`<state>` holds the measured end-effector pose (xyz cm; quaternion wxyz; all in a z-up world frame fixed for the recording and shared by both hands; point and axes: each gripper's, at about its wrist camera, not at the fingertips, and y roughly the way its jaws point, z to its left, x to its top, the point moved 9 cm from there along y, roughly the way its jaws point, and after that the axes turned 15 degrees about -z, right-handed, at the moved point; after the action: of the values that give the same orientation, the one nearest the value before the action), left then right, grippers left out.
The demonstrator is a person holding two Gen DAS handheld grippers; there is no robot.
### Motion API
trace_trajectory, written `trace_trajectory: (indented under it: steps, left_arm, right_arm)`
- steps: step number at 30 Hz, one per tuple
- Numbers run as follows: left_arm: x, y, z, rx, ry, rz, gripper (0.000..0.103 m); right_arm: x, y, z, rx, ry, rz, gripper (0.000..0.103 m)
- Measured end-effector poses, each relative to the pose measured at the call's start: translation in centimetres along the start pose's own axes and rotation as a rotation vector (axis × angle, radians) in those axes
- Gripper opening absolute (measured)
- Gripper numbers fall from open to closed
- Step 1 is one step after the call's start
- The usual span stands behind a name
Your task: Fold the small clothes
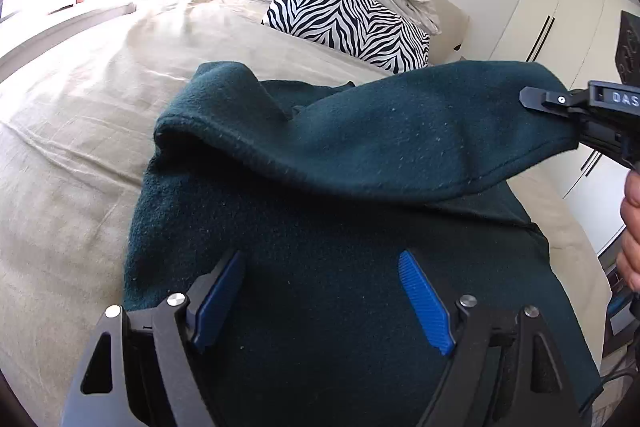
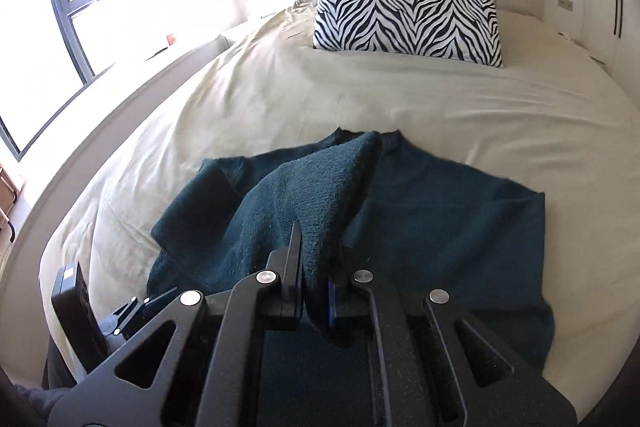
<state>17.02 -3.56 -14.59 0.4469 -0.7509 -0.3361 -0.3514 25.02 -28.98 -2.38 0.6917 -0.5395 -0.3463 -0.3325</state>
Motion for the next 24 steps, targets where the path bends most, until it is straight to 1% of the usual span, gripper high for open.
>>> trace_trajectory:
  steps: [2,4,6,8,9,10,12,13,15,16,19,21,24]
  left_arm:
    - [-0.1,-0.4,0.2,-0.001,-0.006,-0.004,0.082]
    - [-0.2,-0.4,0.4,-0.001,-0.015,-0.001,0.082]
    - [-0.3,-0.2,0.6,-0.002,-0.021,0.007,0.082]
    - [-0.4,-0.2,0.7,-0.003,-0.022,0.010,0.082]
    - [-0.5,-0.1,0.7,-0.003,-0.022,0.012,0.082]
    - [-0.5,0.0,0.7,-0.003,-0.021,0.014,0.082]
    - [-0.4,0.2,0.7,-0.001,-0.019,0.019,0.082]
    - [-0.4,0.3,0.7,0.000,-0.018,0.023,0.082]
    - [-0.4,0.4,0.8,0.001,-0.017,0.026,0.082]
    - [-0.4,0.4,0.8,0.001,-0.018,0.026,0.082]
    - [-0.3,0.4,0.8,0.001,-0.021,0.025,0.082]
    - [-0.4,0.4,0.8,0.000,-0.023,0.023,0.082]
    - [-0.4,0.5,0.7,-0.001,-0.027,0.020,0.082]
  right_arm:
    - [0.9,1.4,-2.4,-0.032,0.031,0.007,0.007]
    - [1.0,2.9,-5.5,-0.071,0.067,0.027,0.007]
    - [0.7,4.1,-9.1,-0.115,0.113,0.053,0.007]
    - [-0.5,5.6,-12.3,-0.154,0.170,0.083,0.007]
    - [-1.5,6.4,-13.5,-0.165,0.190,0.089,0.007]
    - [-1.7,6.3,-13.9,-0.156,0.199,0.079,0.007]
    - [-2.1,5.6,-13.3,-0.121,0.178,0.041,0.007]
    - [-2.0,5.2,-12.5,-0.107,0.144,0.021,0.007]
    - [-2.2,4.3,-10.5,-0.122,0.058,0.021,0.007]
    - [-2.2,4.4,-9.9,-0.121,0.045,0.026,0.007]
    - [-2.0,4.4,-9.3,-0.125,0.075,0.034,0.007]
    - [-1.2,4.1,-7.8,-0.093,0.067,0.014,0.007]
    - [0.5,3.3,-3.9,-0.021,0.038,0.004,0.007]
